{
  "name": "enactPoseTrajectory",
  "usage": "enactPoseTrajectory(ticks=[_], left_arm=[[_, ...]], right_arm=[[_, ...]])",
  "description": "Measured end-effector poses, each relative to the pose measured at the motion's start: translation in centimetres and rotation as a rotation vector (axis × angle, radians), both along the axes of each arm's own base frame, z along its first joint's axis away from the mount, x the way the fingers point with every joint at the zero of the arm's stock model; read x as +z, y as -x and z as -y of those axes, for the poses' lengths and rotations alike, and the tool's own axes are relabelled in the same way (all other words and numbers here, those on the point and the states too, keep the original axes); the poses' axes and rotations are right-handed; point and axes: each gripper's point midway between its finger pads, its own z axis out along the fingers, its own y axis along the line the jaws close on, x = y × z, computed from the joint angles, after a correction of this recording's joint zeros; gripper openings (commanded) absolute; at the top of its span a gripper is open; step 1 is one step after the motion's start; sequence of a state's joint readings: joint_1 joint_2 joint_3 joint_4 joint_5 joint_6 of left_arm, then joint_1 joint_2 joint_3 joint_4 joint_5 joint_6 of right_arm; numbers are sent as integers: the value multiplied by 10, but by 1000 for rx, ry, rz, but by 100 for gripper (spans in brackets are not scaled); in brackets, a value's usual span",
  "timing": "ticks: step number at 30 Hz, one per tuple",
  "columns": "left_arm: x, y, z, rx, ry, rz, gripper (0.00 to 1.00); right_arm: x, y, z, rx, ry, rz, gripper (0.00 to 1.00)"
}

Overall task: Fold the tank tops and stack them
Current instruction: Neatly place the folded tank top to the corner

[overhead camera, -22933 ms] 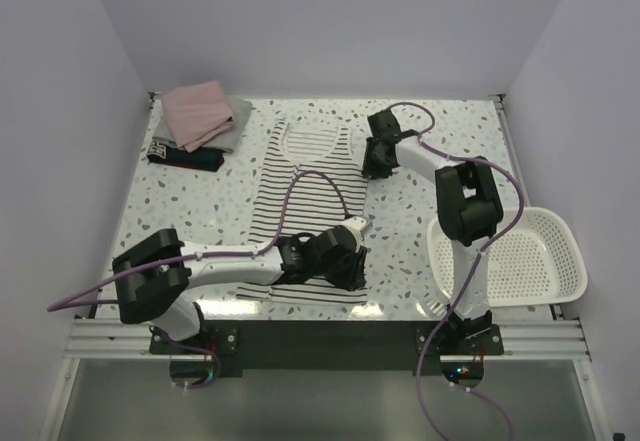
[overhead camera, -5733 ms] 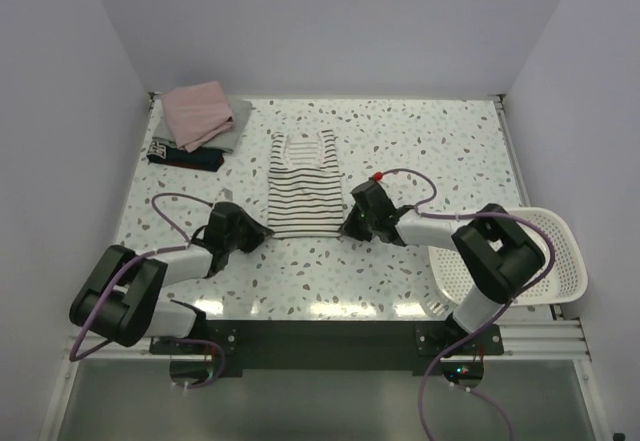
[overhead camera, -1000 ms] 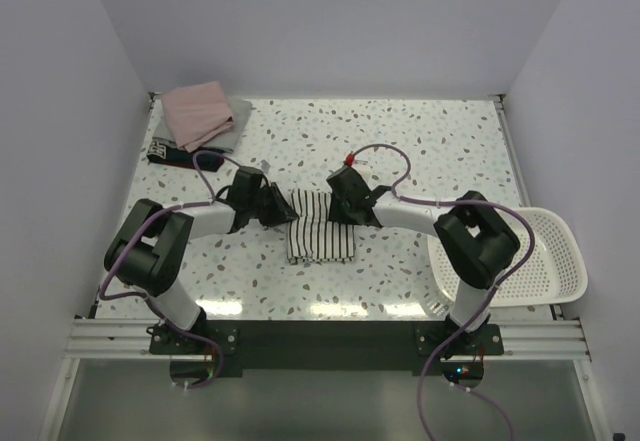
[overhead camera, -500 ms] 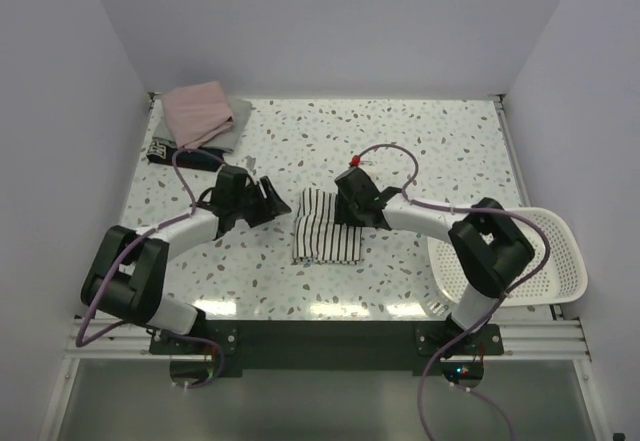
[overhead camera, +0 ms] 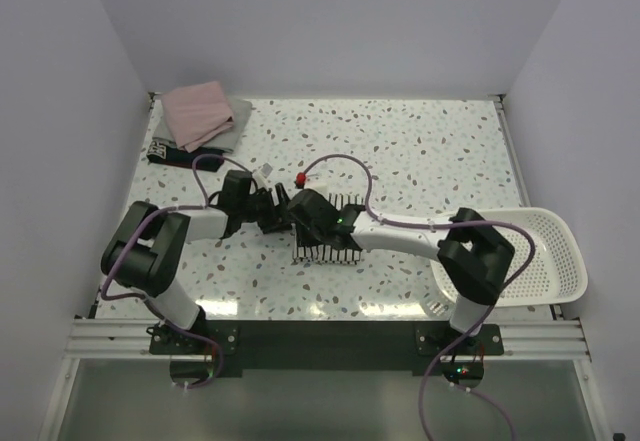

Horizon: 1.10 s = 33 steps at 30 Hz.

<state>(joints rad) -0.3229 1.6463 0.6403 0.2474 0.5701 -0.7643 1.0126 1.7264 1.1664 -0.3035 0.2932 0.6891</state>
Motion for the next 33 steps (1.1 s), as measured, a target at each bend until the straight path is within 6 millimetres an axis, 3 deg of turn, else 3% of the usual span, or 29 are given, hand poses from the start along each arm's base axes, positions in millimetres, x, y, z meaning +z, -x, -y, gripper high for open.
enactPoseTrajectory(ticks=[6,19,21,22,24,25,28,29,33], left_arm=[[-2,-1,3,-15,11,1,67],[-9,-1,17,-37,-43,54,62],[-10,-3,20,-37,-53,60,56],[-11,-4,21,-35,-60,63,48],[-15,-6,21,-27,-80,62,35],[-17,-7,20,-20,-91,60,22],[-23,-9,15,5,-143,47,0],[-23,-11,14,8,-161,43,0],[-21,-22,7,17,-282,50,0]], right_arm=[[-57,10,-5,7,72,-84,20],[-58,19,-10,13,-73,-92,20],[-58,23,-10,26,-84,-103,20],[-58,25,-10,32,-88,-109,21],[-57,28,-9,39,-89,-116,28],[-56,29,-9,42,-88,-119,38],[-51,33,-6,52,-85,-128,55],[-49,35,-4,55,-78,-129,64],[-26,34,5,55,-46,-117,75]])
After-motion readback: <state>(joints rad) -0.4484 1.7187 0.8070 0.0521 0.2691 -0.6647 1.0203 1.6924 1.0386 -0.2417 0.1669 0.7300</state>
